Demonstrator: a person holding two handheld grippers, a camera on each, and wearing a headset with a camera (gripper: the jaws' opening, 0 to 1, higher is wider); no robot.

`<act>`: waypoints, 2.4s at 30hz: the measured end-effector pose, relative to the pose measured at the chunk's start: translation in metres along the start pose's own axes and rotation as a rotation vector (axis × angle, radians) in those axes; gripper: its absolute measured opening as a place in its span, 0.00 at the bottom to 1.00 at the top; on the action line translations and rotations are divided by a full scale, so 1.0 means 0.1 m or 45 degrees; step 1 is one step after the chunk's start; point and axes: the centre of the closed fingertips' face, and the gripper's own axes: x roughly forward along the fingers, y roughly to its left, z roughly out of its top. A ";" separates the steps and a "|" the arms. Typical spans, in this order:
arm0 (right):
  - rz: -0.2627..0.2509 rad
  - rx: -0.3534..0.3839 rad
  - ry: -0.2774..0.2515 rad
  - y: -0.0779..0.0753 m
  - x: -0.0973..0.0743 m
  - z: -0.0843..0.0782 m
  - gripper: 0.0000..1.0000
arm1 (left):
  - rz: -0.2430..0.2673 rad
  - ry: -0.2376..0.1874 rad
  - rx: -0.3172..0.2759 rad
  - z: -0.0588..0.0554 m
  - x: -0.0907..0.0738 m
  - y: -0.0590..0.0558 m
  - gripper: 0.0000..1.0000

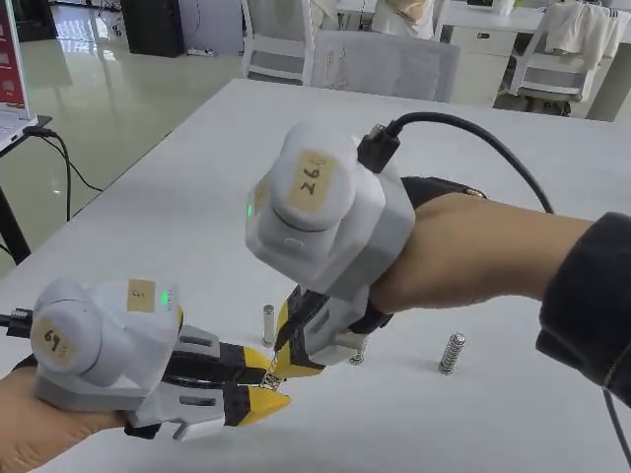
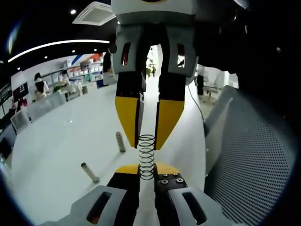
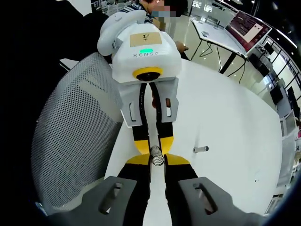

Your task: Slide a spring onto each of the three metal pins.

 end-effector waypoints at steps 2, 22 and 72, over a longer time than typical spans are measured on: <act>0.003 -0.007 -0.006 0.00 0.00 0.00 0.08 | 0.004 0.001 0.005 0.00 0.00 0.01 0.03; 0.034 0.019 -0.014 0.01 0.12 -0.05 0.10 | 0.013 -0.039 0.017 0.08 -0.01 0.02 0.02; 0.000 0.050 0.061 -0.19 0.10 -0.18 0.08 | 0.161 -0.031 -0.223 -0.23 -0.25 0.16 0.43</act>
